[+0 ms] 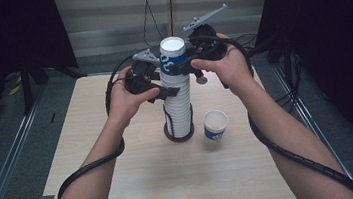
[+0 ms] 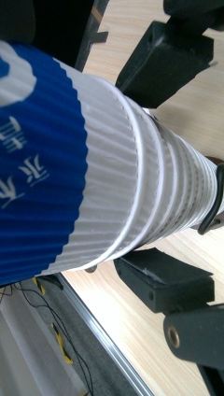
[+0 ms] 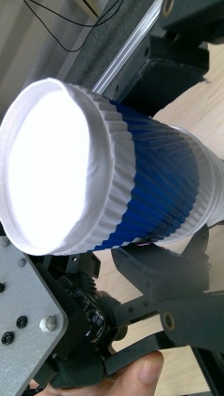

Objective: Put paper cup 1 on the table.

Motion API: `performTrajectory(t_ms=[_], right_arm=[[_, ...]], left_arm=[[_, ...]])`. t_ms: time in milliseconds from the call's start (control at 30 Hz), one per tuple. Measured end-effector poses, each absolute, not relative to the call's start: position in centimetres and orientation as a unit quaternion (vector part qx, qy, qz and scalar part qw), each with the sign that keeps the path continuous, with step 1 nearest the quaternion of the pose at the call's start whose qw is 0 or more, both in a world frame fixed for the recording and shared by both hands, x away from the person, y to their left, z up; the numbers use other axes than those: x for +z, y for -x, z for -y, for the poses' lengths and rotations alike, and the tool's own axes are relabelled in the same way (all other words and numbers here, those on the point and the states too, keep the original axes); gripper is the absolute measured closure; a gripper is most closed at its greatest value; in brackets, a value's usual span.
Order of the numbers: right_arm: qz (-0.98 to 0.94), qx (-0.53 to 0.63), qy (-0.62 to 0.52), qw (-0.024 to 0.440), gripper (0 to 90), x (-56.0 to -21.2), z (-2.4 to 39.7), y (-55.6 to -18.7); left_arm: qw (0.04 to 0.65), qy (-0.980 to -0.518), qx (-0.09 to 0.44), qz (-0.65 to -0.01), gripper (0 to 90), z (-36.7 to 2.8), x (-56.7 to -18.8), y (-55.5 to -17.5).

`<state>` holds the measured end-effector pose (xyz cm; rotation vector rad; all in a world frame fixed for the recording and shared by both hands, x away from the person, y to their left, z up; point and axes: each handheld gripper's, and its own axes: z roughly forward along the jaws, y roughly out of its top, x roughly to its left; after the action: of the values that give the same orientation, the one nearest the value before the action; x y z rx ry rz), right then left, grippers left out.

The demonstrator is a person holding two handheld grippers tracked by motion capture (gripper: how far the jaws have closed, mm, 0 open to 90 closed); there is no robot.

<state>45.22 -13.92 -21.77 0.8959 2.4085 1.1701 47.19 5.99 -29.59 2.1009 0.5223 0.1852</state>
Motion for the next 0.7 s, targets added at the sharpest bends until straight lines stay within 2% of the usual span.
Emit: performTrajectory(t_ms=[700], right_arm=[[-0.840, 0.405, -0.318, 0.168, 25.3, -21.66, 13.76, -45.27]], left_arm=[[0.474, -0.850, 0.067, -0.220, 23.2, -6.51, -29.84, -47.30]])
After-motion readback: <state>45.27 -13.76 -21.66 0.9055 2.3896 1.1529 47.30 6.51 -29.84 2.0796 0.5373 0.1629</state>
